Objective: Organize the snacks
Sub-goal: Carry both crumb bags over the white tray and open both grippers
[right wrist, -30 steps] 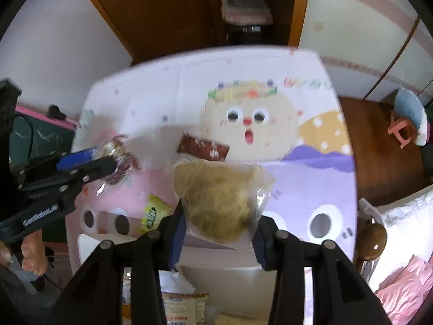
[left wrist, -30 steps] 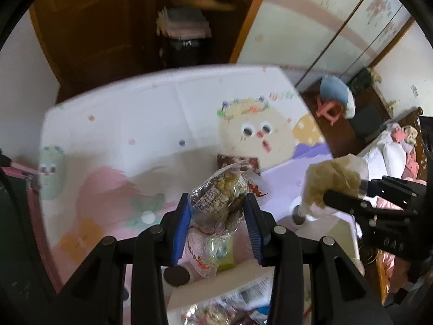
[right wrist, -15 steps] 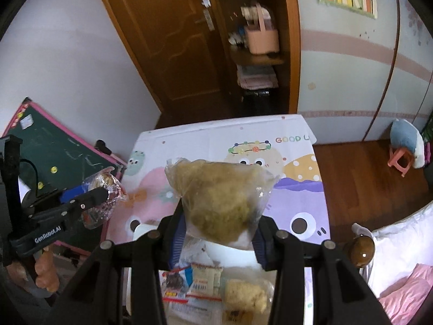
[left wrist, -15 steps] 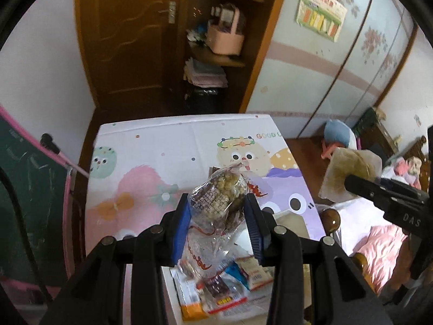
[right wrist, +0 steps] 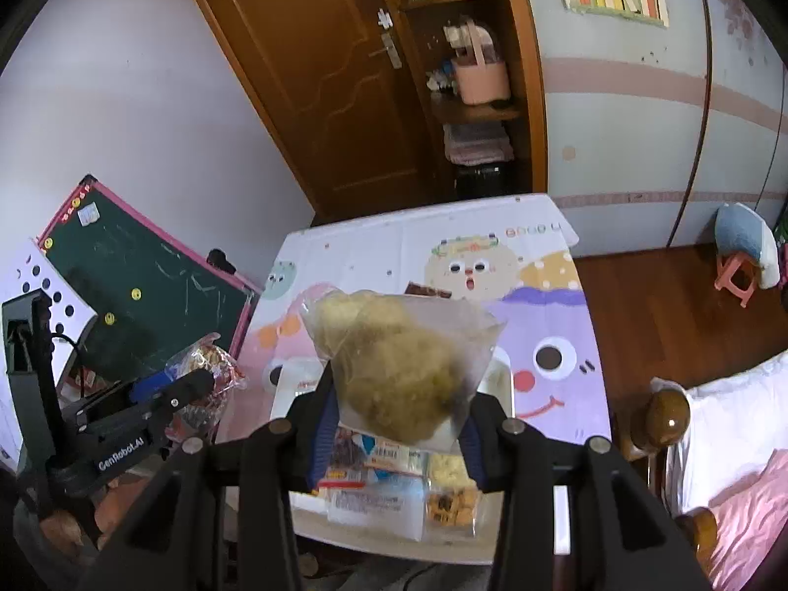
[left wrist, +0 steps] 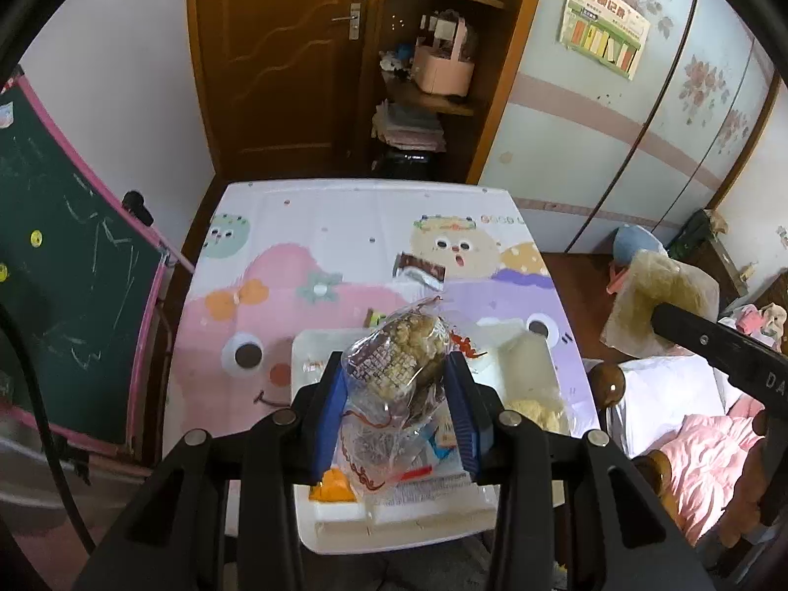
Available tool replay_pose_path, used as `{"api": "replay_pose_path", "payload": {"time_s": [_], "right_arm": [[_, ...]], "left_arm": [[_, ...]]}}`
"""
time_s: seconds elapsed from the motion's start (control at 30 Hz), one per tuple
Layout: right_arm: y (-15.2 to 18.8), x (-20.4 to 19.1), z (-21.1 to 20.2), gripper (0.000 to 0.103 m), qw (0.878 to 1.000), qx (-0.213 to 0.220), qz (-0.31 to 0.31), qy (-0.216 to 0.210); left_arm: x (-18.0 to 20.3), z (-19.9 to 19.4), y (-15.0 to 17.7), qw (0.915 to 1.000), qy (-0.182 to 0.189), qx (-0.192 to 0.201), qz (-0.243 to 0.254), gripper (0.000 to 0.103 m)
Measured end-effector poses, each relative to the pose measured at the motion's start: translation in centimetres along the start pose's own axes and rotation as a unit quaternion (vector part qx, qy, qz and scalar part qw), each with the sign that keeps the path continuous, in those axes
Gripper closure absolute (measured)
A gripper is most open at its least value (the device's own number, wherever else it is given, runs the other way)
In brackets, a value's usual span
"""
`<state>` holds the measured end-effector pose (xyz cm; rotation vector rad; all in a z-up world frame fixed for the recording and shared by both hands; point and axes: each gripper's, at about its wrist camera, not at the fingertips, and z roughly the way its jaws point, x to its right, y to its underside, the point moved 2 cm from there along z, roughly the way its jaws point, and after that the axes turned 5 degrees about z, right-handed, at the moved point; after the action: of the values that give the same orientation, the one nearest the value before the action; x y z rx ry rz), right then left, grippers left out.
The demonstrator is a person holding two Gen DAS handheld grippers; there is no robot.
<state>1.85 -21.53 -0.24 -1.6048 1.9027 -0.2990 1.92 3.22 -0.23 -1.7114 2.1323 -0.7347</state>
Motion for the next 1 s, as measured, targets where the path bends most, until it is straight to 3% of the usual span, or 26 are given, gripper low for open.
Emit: {"api": "replay_pose_path", "payload": {"time_s": [0.33,0.87,0.9,0.97,1.0], "right_arm": [[2.6,-0.6,0.3,0.06,0.999,-0.023,-0.023,0.024],[2.9,-1.0,0.6,0.058,0.995,-0.016,-0.049,0.08],[2.9,-1.0,0.6,0.058,0.995,-0.015,-0.049,0.082],[2.9,-1.2,0.6,0.054,0.996,-0.017,-0.048,0.079],[2.8,-1.2,0.6,0.05,0.996,-0.016,-0.046,0.077]], "left_arm": [[1.4,0.5,3.5,0.9997,-0.008,-0.024,0.003,0.065],[2.2,1.3,3.5,0.9991,-0.022,-0.03,0.019,0.062],[2.3,1.1,3.4,0.9992,-0.024,-0.024,0.021,0.059],[2.3,0.6,3.3,0.9992,-0.031,-0.014,0.021,0.029],[2.2,0.3,3.2,0.9992,-0.037,-0.005,0.017,0.025]]}}
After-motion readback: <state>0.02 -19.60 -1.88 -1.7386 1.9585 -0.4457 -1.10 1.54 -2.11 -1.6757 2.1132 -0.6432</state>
